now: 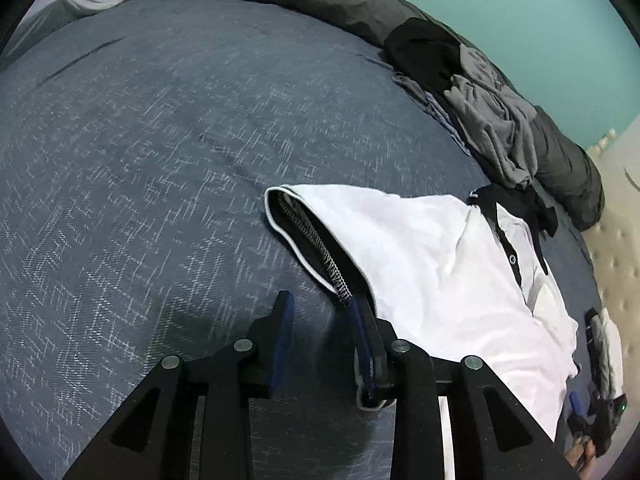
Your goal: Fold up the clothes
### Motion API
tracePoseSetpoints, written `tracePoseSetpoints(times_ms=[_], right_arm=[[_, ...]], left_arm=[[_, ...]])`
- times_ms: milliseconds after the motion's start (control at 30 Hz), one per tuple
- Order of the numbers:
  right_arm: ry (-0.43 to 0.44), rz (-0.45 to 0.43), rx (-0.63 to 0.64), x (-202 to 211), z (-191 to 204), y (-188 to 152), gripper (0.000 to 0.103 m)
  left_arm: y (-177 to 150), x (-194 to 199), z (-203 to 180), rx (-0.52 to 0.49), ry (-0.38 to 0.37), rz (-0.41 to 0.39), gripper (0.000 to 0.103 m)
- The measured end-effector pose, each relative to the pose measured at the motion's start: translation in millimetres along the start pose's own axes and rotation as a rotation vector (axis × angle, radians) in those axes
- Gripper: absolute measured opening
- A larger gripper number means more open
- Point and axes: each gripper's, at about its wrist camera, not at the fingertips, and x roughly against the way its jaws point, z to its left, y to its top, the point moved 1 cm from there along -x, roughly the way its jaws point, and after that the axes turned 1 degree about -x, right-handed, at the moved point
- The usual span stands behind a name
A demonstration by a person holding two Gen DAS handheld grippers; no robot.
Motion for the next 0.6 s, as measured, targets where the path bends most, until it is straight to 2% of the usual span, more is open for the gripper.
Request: tracePoseSetpoints(times_ms=[67,233,600], right_arm=[[0.000,0.002,0.000,-0.1,-0.1,-0.3,0.058],[0.001,0.000,-0.005,1.5,-1.2,-0.1,0.058],[0.001,0.000,-0.012,1.5,-2.0,-0.2,0.058]], left_arm=[[4.0,-4.7,-2.6,0.007,0.014,0.010,0.040],[4.3,-9.1,0.3,0.060,-0.010,0.008,0.040],[2.4,-7.4,-26.0,0.020,-0.011,0.006,0.040]])
